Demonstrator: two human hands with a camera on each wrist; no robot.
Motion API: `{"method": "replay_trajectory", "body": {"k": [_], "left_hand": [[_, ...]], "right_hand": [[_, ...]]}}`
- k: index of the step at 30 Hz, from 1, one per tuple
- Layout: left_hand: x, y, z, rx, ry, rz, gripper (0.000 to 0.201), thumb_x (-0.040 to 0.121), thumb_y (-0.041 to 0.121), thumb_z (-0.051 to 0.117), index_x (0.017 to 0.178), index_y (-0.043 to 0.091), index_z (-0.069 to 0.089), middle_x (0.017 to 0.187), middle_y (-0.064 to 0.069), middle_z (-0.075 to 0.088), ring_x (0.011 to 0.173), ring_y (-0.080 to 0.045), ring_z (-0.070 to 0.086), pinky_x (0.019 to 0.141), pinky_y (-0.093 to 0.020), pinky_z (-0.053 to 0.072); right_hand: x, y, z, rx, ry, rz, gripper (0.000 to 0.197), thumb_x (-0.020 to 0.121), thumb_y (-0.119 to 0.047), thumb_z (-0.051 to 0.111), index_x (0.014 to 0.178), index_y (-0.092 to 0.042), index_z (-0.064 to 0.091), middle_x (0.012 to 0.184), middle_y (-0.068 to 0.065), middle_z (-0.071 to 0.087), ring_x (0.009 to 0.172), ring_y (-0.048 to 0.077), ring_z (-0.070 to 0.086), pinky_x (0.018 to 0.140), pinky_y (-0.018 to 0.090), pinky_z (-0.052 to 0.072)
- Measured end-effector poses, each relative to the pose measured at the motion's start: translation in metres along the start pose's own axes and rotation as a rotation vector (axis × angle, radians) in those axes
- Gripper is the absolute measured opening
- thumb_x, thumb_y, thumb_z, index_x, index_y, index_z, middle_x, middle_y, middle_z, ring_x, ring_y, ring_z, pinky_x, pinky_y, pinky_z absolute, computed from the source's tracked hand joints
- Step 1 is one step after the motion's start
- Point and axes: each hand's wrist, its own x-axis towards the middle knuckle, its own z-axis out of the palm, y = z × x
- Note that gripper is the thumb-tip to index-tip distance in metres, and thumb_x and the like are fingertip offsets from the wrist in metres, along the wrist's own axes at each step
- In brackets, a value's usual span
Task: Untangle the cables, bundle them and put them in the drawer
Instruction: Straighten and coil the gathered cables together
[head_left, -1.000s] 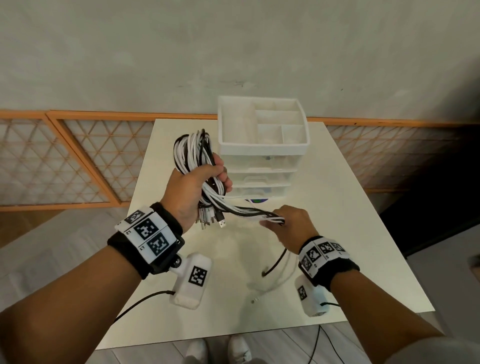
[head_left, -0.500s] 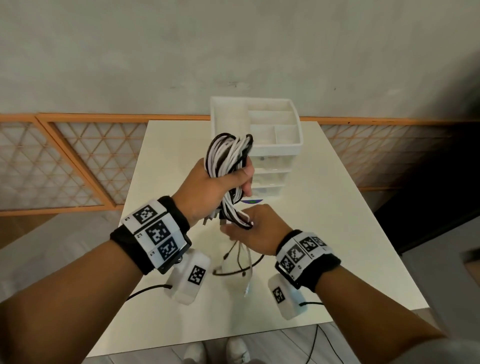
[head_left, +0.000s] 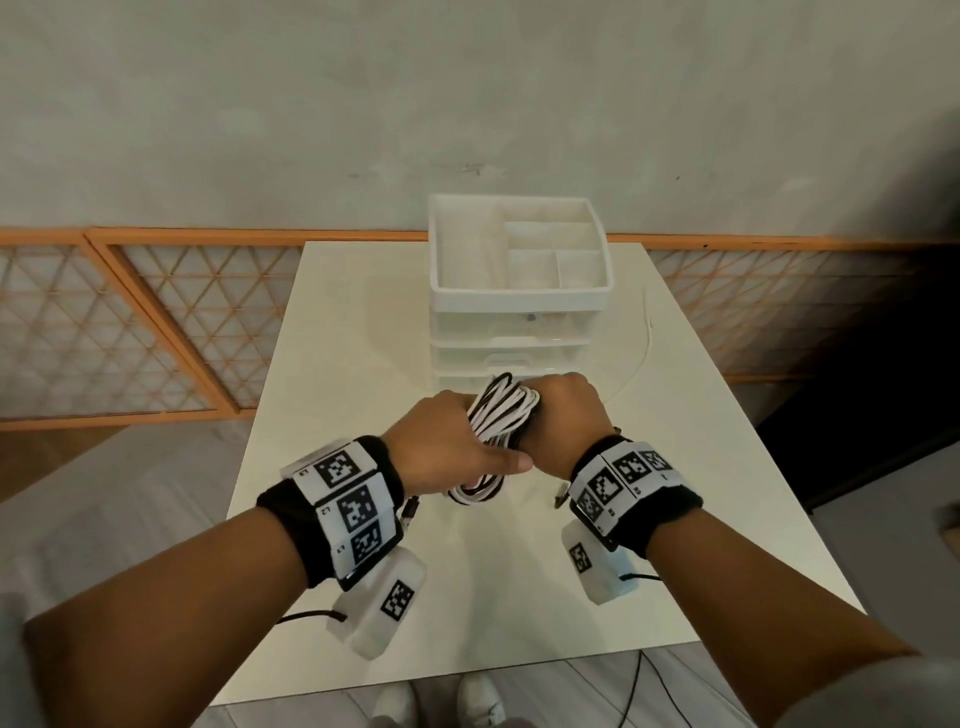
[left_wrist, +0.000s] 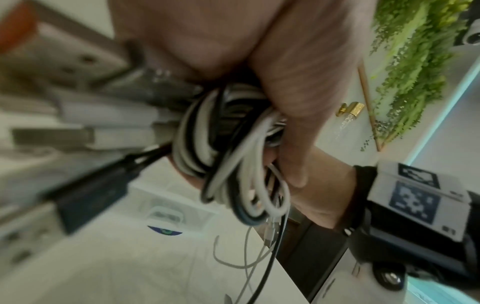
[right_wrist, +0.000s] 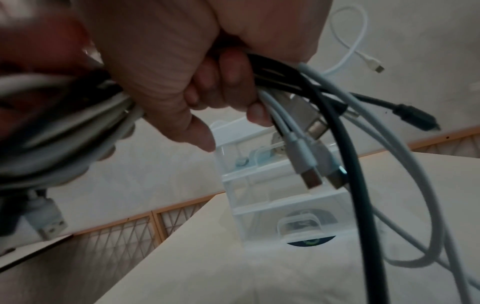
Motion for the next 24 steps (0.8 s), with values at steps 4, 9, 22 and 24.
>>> {"method": "replay_trajectory", "body": {"k": [4, 9, 22, 24], "left_hand": [[0.008, 0.001, 0.001, 0.180, 0.121, -0.056, 0.025, 0.072, 0.039, 0.079, 0.071, 0.018, 0.065, 0.069, 0.002, 0.066, 0.065, -0.011, 0.061, 0.055, -0.021, 0.042], [0.011, -0.001, 0.002, 0.260, 0.099, -0.011, 0.014, 0.075, 0.038, 0.062, 0.073, 0.030, 0.051, 0.071, 0.010, 0.062, 0.079, -0.023, 0.064, 0.079, -0.036, 0.049], [0.013, -0.020, -0.004, -0.271, 0.398, -0.005, 0.013, 0.091, 0.029, 0.064, 0.084, 0.018, 0.063, 0.072, -0.002, 0.072, 0.063, -0.009, 0.069, 0.063, -0.023, 0.052], [0.017, -0.021, 0.005, -0.270, 0.413, -0.025, 0.030, 0.085, 0.054, 0.064, 0.087, 0.024, 0.065, 0.070, 0.002, 0.072, 0.068, -0.015, 0.070, 0.068, -0.031, 0.054]], "right_hand": [[-0.002, -0.005, -0.008, 0.042, 0.030, 0.024, 0.027, 0.077, -0.023, 0.056, 0.056, -0.025, 0.040, 0.055, -0.007, 0.046, 0.061, 0.027, 0.049, 0.056, 0.028, 0.026], [-0.006, -0.009, -0.018, 0.093, 0.085, 0.007, 0.021, 0.084, -0.017, 0.061, 0.067, -0.010, 0.053, 0.064, 0.002, 0.055, 0.062, 0.025, 0.048, 0.063, 0.027, 0.027], [-0.021, 0.018, -0.008, 0.800, 0.101, 0.056, 0.021, 0.101, -0.031, 0.053, 0.092, -0.027, 0.072, 0.073, -0.020, 0.068, 0.070, 0.000, 0.060, 0.074, 0.017, 0.045], [-0.020, 0.009, 0.001, 0.838, 0.197, 0.077, 0.023, 0.100, -0.029, 0.055, 0.098, -0.019, 0.075, 0.077, -0.014, 0.068, 0.071, 0.003, 0.062, 0.073, 0.018, 0.046]]}}
